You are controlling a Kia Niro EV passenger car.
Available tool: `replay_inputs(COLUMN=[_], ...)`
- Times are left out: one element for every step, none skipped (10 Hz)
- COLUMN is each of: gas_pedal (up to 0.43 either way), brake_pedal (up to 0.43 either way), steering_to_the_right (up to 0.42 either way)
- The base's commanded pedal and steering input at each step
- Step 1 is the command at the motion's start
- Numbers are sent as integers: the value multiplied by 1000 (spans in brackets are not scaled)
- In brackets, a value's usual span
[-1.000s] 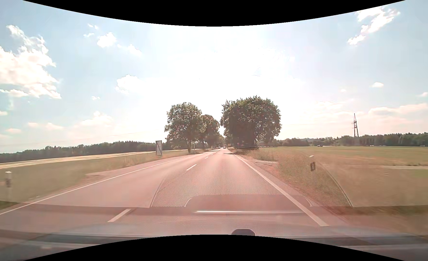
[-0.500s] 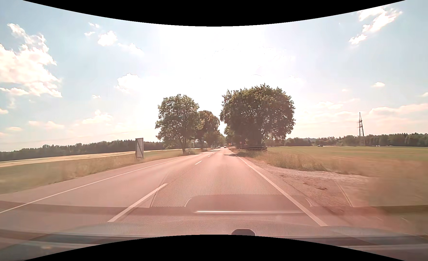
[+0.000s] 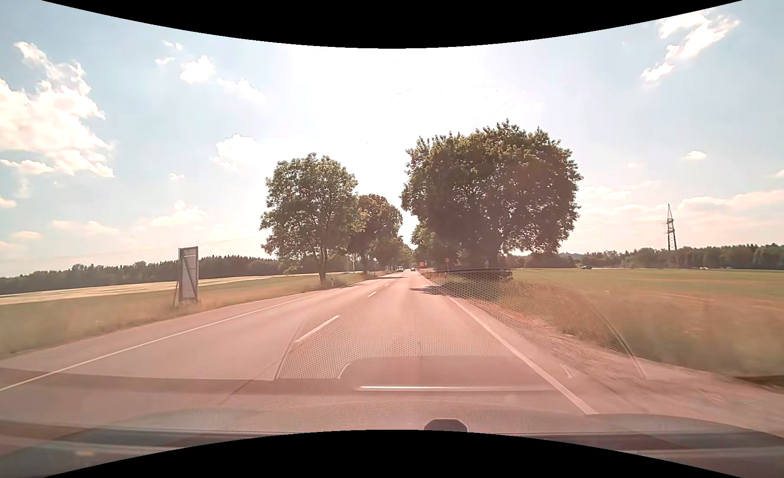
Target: Follow the waypoints while adhering to traffic rules and regulations
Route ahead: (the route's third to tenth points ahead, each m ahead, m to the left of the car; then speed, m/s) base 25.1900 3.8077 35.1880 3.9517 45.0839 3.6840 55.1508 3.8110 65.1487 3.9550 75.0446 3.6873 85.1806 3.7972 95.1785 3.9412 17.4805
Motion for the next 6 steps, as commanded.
replay_inputs(gas_pedal=[177,177,177,177,177,177], brake_pedal=[0,0,0,0,0,0], steering_to_the_right=[-2,-2,-2,-2,-2,-2])
